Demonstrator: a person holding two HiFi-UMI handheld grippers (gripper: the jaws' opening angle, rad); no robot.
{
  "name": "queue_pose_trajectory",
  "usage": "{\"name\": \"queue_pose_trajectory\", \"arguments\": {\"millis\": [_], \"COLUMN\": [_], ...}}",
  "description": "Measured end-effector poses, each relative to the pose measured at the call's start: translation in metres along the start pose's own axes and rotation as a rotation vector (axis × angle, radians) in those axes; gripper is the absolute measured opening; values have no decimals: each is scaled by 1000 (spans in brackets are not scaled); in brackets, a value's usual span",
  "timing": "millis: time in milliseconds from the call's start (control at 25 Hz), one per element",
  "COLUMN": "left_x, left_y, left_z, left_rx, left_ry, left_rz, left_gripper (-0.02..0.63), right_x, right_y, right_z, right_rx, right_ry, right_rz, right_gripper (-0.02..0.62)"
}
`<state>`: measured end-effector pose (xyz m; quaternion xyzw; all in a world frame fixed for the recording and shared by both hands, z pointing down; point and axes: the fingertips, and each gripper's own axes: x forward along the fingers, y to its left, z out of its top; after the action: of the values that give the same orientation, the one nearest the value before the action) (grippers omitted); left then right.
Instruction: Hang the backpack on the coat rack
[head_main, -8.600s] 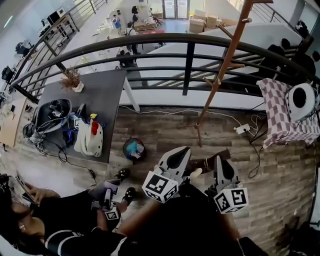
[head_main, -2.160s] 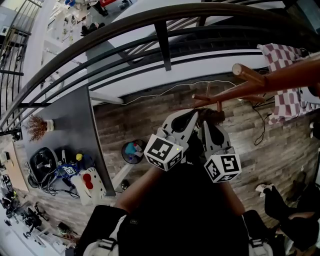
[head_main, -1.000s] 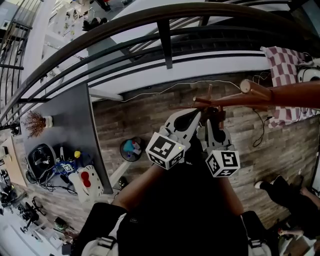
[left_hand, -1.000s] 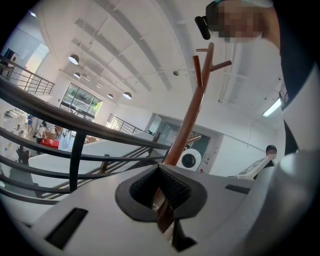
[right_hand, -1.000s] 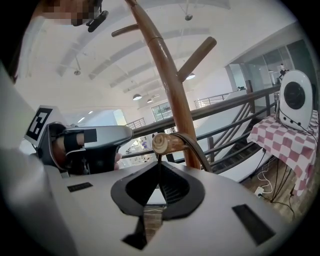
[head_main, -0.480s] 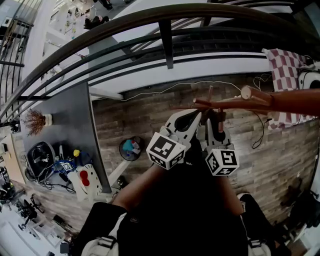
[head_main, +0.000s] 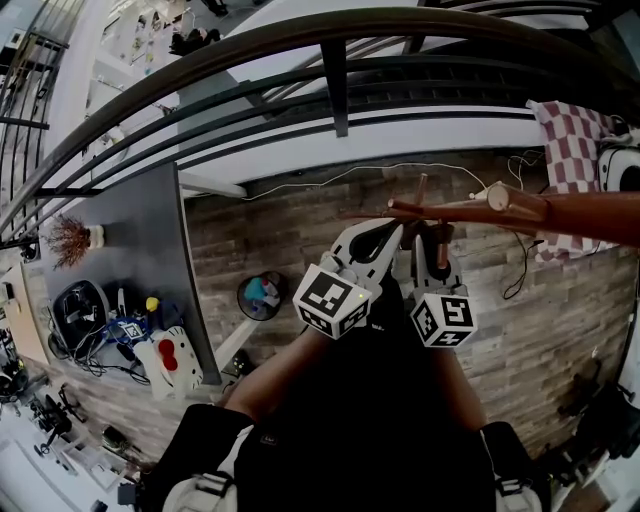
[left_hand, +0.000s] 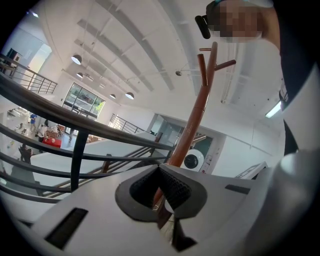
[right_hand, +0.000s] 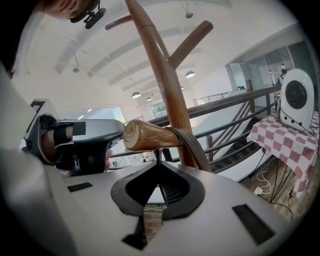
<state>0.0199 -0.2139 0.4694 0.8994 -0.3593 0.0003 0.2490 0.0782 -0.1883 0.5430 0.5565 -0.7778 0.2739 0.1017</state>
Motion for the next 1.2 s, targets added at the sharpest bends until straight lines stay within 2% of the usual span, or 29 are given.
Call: {"name": "queue_pose_trajectory", "arguments": {"millis": [560, 1200], "left_x": [0, -17], "left_y": [8, 4], "left_z": [-2, 6], "left_rx": [-4, 6], "left_ry": [1, -46], "left_rz": [23, 26], "left_gripper": [8, 8], "right_x": [8, -2], "right_y": [-6, -3], "right_z": [-2, 7], "right_rx": [-18, -54], "right_ry": [1, -17], "right_rz": [-19, -52], "right_gripper": [26, 28]}}
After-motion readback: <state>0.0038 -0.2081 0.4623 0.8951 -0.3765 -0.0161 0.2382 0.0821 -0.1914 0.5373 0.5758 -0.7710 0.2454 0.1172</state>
